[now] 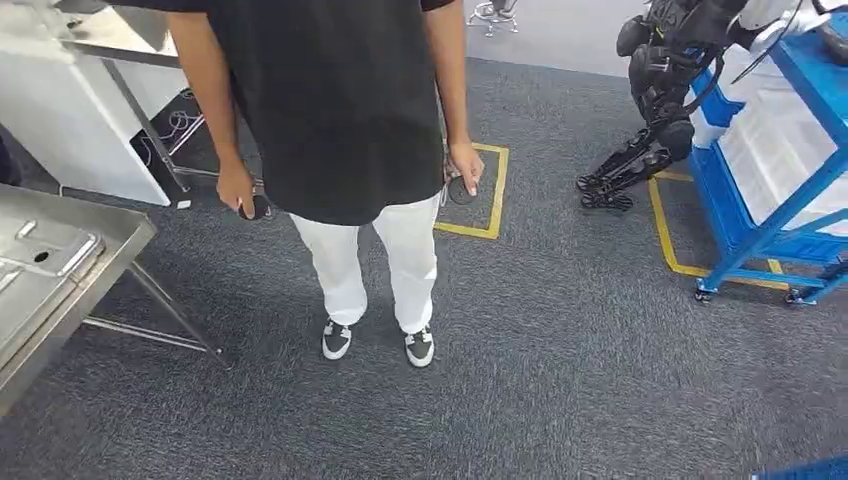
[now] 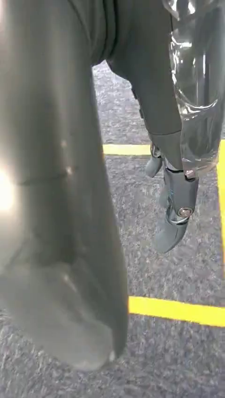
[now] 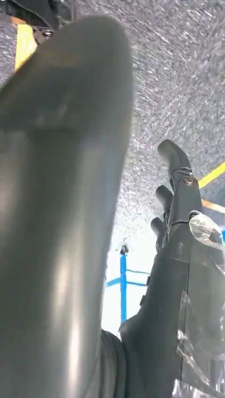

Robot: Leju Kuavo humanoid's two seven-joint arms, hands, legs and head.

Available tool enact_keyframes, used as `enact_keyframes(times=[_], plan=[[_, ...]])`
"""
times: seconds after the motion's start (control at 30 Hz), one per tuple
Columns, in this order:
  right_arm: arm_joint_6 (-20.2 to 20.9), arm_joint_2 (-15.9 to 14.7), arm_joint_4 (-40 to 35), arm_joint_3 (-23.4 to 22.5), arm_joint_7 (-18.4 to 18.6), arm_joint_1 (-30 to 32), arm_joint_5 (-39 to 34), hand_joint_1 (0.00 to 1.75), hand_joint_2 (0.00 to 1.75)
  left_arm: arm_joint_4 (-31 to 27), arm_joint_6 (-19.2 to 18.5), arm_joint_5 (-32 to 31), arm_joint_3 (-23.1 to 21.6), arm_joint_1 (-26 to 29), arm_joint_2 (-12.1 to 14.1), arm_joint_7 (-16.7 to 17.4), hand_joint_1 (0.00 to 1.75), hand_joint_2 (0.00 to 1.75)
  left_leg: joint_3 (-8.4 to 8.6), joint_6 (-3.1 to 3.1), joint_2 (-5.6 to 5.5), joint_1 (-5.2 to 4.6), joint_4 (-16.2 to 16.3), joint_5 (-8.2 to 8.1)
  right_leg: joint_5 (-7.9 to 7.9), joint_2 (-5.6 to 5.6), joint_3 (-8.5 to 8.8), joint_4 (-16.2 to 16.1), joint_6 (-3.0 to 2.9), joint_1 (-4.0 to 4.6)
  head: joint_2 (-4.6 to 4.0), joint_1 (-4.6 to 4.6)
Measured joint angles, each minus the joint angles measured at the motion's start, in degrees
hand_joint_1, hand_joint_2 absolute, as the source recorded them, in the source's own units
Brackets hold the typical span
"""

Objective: Take the parts from the cabinet and place them on the table.

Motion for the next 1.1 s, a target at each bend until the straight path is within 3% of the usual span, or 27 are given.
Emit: enact_keyframes(times=[0.03,0.07,0.1,0.17,0.2,0.23,0.3,0.33,0.37,0.4,0.5,0.53,0.57,0.6,0.67,0.7,0.73,0.77,0.8,0.83,0.87,0.9,1.0,1.03,1.07,1.1], plan=[[0.0,0.0,0.0,0.1,0.0,0.1,0.0,0.0,0.0,0.0,-0.1,-0.3,0.0,-0.5,0.1,0.2,0.0,0.0,-0.14,0.68,0.7,0.08,-0.2,0.4,-0.32,-0.95,-0.17,0.6,0.02,-0.19,0.0,0.0],[0.0,0.0,0.0,0.1,-0.1,0.1,-0.1,0.0,0.0,0.0,-0.2,-0.7,0.0,-0.7,0.1,0.5,0.0,0.0,-0.2,1.11,1.27,-0.1,-0.2,0.52,-2.21,-4.21,-1.28,3.1,-0.17,0.22,0.0,0.24],[-0.1,0.0,0.0,0.2,-0.1,-0.1,-0.2,0.0,0.0,0.0,-0.3,-1.3,0.0,-0.8,0.2,1.0,0.0,0.0,-0.37,1.42,1.95,-0.36,-0.2,0.58,-4.75,-5.92,-3.29,7.3,-0.26,0.27,0.0,0.28],[-0.2,0.0,0.0,0.3,-0.4,-0.3,-0.6,0.0,0.0,0.0,-0.4,-1.8,0.0,-0.6,0.2,1.7,0.0,0.0,-0.73,1.74,3.73,-0.99,-0.2,0.63,-9.28,-7.13,-7.71,17.1,-0.4,0.53,0.0,0.28],[-0.3,0.0,0.0,0.3,-0.4,-0.2,-0.7,0.0,0.0,0.0,-0.4,-1.8,0.0,-0.6,0.2,1.7,0.0,0.0,-0.86,1.84,4.56,-1.29,-0.2,0.65,-10.0,-7.21,-8.78,19.8,-0.57,0.62,0.0,0.31],[-0.4,0.0,0.0,0.3,-0.4,-0.2,-1.1,0.0,0.0,0.0,-0.4,-1.8,0.0,-0.5,0.2,1.8,0.0,0.0,-0.9,1.88,5.39,-1.53,-0.2,0.65,-9.44,-7.22,-8.36,19.6,-0.82,0.75,0.0,0.28],[-0.6,0.0,0.0,0.3,-0.4,-0.2,-1.4,0.0,0.0,0.0,-0.5,-1.9,0.0,-0.4,0.2,2.1,0.0,0.0,-0.76,1.9,6.74,-1.79,-0.2,0.63,-5.51,-7.91,-3.51,11.7,-1.67,1.33,0.0,0.28],[-0.8,-0.1,0.0,0.3,-0.3,-0.2,-1.8,0.0,0.0,0.0,-0.6,-1.9,0.0,-0.4,0.1,2.4,0.0,0.0,-0.61,1.89,7.43,-1.88,-0.2,0.62,-3.36,-9.42,-0.16,6.0,-2.23,1.84,0.0,0.28],[-0.9,-0.2,0.0,0.3,-0.3,-0.3,-1.8,0.0,0.0,0.0,-0.6,-1.8,0.0,-0.3,0.1,2.6,0.0,0.0,-0.54,1.86,7.83,-1.91,-0.2,0.6,-2.83,-12.77,2.16,2.0,-2.93,2.49,0.0,0.28],[-1.0,-0.3,0.0,0.3,-0.3,-0.6,-1.9,0.0,0.0,0.0,-0.6,-1.7,0.0,-0.1,0.0,2.6,0.0,0.0,-0.63,1.56,8.55,-2.41,0.0,0.31,-2.9,-12.89,2.22,1.1,-3.02,2.98,0.0,0.28],[-1.2,-0.4,0.0,0.3,-0.1,-0.2,-2.4,0.0,0.0,0.0,-0.8,-1.4,0.0,0.2,-0.1,2.7,0.0,0.0,-0.34,1.08,10.25,-2.15,-0.1,0.3,-2.63,-10.77,1.79,1.0,-3.4,3.07,0.02,0.26],[-1.3,-0.4,0.0,0.3,0.0,-0.2,-2.5,0.0,0.0,0.0,-0.8,-1.4,-0.1,0.2,-0.1,2.7,0.0,0.0,-0.49,0.61,9.54,-2.13,0.3,-0.03,-2.04,-10.28,2.15,0.5,-3.84,2.4,0.02,0.31],[-1.3,-0.3,0.0,0.3,0.1,-0.2,-2.7,0.0,0.0,0.0,-0.8,-1.5,-0.1,0.2,-0.1,2.7,0.0,0.0,-0.87,0.11,6.56,-1.89,1.7,-1.02,-1.92,-9.83,2.02,0.5,-3.87,2.28,0.0,0.28],[-1.4,-0.4,0.1,0.3,0.4,-0.3,-2.8,0.0,0.0,0.0,-0.9,-1.6,-0.1,0.4,-0.1,2.7,0.0,0.0,-2.24,-0.22,4.64,-1.7,5.0,-3.17,-1.77,-9.38,1.86,0.5,-4.13,2.14,0.0,0.17],[-1.5,-0.3,0.1,0.3,0.6,-0.5,-3.0,0.0,0.0,0.0,-1.1,-1.7,-0.1,1.2,-0.1,3.1,0.0,0.0,-6.89,-0.82,3.46,-1.22,15.2,-7.96,-1.52,-7.56,1.5,0.5,-4.34,2.01,0.0,0.13],[-1.5,-0.3,0.1,0.3,0.6,-0.4,-3.0,0.0,0.0,0.0,-1.2,-1.7,-0.1,1.4,-0.1,3.1,0.0,0.0,-8.43,-1.05,3.32,-1.1,18.4,-8.75,-1.43,-6.7,1.41,0.5,-4.22,1.94,0.0,0.07],[-1.5,-0.3,0.1,0.3,0.7,-0.4,-3.1,0.0,0.0,0.0,-1.2,-1.8,-0.1,1.5,-0.1,3.1,0.0,0.0,-8.73,-1.21,3.28,-0.96,18.9,-8.13,-1.36,-5.82,1.4,0.5,-4.1,1.8,0.0,0.07],[-1.6,-0.3,0.1,0.3,0.7,-0.3,-3.2,0.0,0.0,0.0,-1.4,-2.0,-0.1,1.5,0.0,3.1,0.0,0.0,-7.75,-1.38,3.23,-0.82,16.7,-6.42,-1.3,-5.03,1.43,0.6,-3.99,1.63,0.0,0.07],[-1.6,-0.3,0.1,0.3,0.7,-0.3,-3.4,0.0,0.0,0.0,-1.6,-2.4,-0.2,1.4,0.0,3.1,0.0,0.0,-5.63,-1.5,2.99,-0.61,12.1,-3.79,-1.26,-4.16,1.51,0.6,-3.86,1.44,0.0,0.07],[-1.7,-0.3,0.1,0.3,0.8,-0.3,-3.5,0.0,0.0,0.0,-1.7,-2.7,-0.2,1.4,0.1,3.1,0.0,0.0,-3.01,-1.73,1.96,-0.28,6.4,-1.11,-1.24,-3.35,1.55,0.7,-3.56,1.25,0.0,0.07],[-1.7,-0.3,0.1,0.3,0.8,-0.3,-3.4,0.0,0.0,0.0,-1.7,-2.9,-0.3,1.4,0.1,3.1,0.0,0.0,-0.98,-2.06,-1.19,0.33,1.8,0.53,-1.25,-2.63,1.36,0.8,-3.17,1.22,0.0,0.04],[-1.7,-0.3,0.1,0.3,0.8,-0.5,-3.4,0.0,0.0,0.0,-1.7,-3.1,-0.5,1.4,0.1,2.9,0.0,0.0,-0.5,-1.73,-2.41,0.29,-0.2,0.16,-1.5,-1.8,0.85,1.6,-2.65,1.64,0.0,0.0],[-1.5,-0.3,0.1,0.3,1.3,0.0,-3.2,0.0,0.0,0.0,-1.7,-3.5,-0.6,1.1,0.2,2.4,0.0,0.0,-0.68,-0.12,-0.81,-0.35,0.2,0.25,-0.97,-0.13,0.3,0.9,-1.55,1.06,0.0,0.17],[-1.5,-0.4,0.2,0.3,1.4,0.1,-3.2,0.0,0.0,0.0,-1.7,-3.6,-0.7,0.9,0.1,2.4,0.0,0.0,-0.68,0.46,-0.22,-0.06,-0.2,0.6,-1.0,0.39,0.22,1.0,-1.18,0.91,0.0,0.17],[-1.5,-0.5,0.2,0.3,1.6,0.1,-3.2,0.0,0.0,0.0,-1.7,-3.5,-0.7,0.6,0.2,2.4,0.0,0.0,-0.62,0.84,0.51,-0.09,-0.3,0.8,-1.83,-2.44,-0.22,2.2,-1.16,0.9,0.0,0.17],[-1.5,-0.4,0.2,0.4,1.7,0.0,-3.4,0.0,0.0,0.0,-1.7,-2.3,-0.8,0.7,0.2,2.4,0.0,0.0,-0.64,1.22,1.14,-0.11,-0.3,0.79,-3.96,-5.43,-1.75,5.4,-1.02,1.15,0.0,0.39]])
